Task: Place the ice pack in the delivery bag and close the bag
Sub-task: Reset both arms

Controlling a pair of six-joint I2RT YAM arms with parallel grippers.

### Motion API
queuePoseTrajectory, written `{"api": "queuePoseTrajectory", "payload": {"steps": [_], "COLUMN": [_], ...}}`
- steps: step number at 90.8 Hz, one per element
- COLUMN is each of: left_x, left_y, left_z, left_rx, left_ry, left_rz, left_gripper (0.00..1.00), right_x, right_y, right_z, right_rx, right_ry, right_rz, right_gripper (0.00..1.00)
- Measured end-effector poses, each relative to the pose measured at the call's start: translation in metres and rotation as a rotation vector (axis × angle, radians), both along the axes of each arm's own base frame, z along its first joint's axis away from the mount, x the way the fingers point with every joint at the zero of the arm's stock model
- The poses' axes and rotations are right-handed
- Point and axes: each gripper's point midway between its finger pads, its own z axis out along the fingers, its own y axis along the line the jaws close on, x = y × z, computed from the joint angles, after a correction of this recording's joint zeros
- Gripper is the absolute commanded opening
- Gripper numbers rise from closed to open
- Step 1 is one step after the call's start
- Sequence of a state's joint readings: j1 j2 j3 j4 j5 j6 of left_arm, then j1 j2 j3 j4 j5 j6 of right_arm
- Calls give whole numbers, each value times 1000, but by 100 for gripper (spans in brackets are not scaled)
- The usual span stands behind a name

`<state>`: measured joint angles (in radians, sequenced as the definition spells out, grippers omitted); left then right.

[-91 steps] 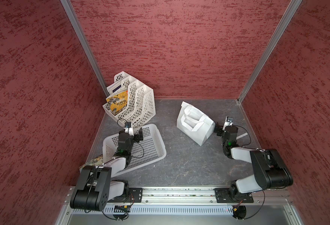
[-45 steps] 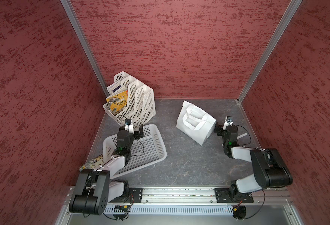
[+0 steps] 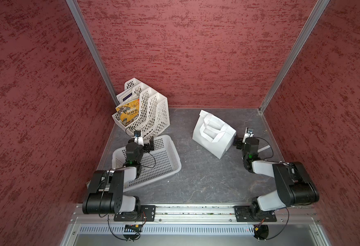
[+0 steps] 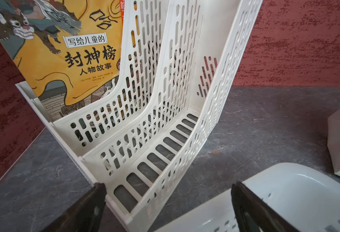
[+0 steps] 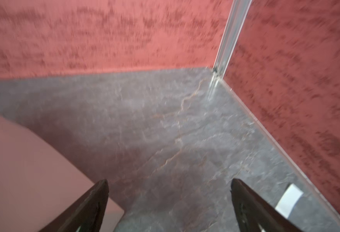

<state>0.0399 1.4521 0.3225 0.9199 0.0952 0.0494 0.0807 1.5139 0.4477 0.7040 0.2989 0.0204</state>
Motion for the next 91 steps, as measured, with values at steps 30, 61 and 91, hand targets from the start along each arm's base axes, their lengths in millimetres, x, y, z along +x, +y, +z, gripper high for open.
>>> {"api": "queuePoseTrajectory", "payload": {"steps": [30, 61, 91], "left_x": [15, 15, 15], "left_y": [5, 4, 5], "left_z": [0, 0, 0], "left_rx": [-17, -18, -17], "left_ry": [2, 2, 2], "left_rz": [13, 13, 15], "left_gripper": [100, 100, 100], "right_x": [-11, 1, -47], "right_y": [11, 5, 3], "right_z": [8, 11, -17], "right_rx": [-1, 23, 44], "right_ry": [-100, -118, -129], "right_rz": [87, 96, 93], "right_gripper": [99, 99, 99]}}
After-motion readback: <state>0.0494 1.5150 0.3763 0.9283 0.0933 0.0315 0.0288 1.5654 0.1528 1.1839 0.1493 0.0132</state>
